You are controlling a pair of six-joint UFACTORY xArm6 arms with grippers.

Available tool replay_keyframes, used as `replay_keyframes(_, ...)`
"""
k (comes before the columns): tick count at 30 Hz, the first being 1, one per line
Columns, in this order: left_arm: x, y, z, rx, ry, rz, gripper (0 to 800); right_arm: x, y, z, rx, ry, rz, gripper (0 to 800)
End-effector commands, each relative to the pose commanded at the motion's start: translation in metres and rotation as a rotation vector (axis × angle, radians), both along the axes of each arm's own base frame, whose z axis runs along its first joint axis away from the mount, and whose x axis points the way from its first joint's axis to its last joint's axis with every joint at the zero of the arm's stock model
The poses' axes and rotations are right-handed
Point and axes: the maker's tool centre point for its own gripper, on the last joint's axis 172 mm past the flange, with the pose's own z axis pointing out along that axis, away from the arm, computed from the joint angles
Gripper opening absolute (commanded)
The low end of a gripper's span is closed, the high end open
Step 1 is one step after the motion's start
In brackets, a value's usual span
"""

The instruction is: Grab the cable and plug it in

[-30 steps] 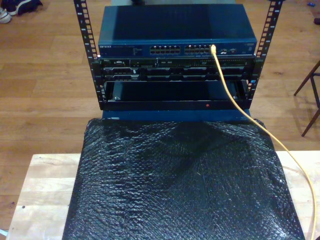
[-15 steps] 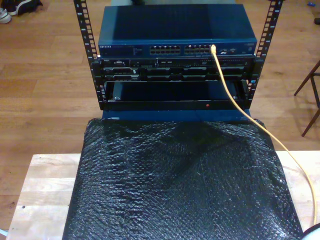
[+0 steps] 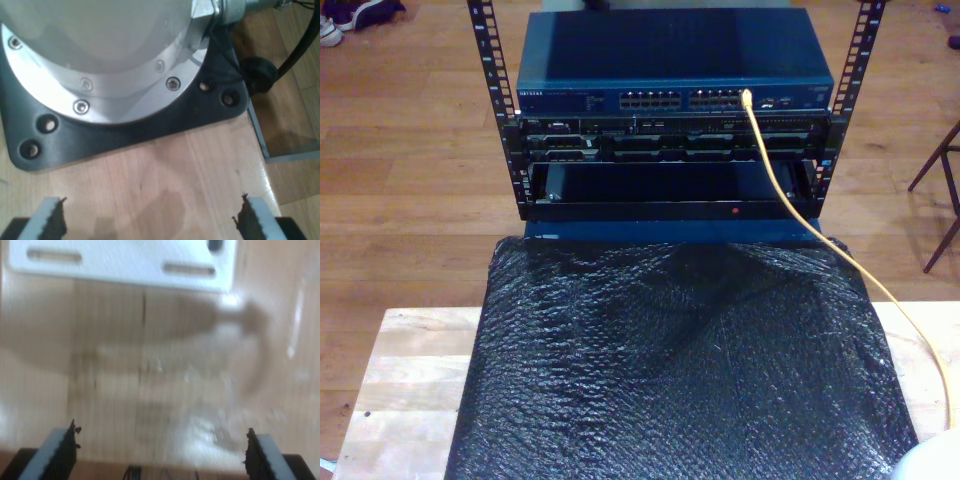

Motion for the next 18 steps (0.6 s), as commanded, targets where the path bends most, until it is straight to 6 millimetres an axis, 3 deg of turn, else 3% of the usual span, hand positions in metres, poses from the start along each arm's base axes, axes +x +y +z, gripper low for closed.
replay_keyframes(3, 0.0, 0.0, 0.0, 0.0, 0.0, 0.0, 800, -0.0055, 0.0056, -0.0077, 0.012, -0.01, -0.019, 798)
replay_keyframes(18, -0.0001, -0.0003, -0.0002, -0.002, 0.0, 0.0, 800, -0.0078, 0.0027, -0.0067, 0.0, -0.011, -0.037, 798)
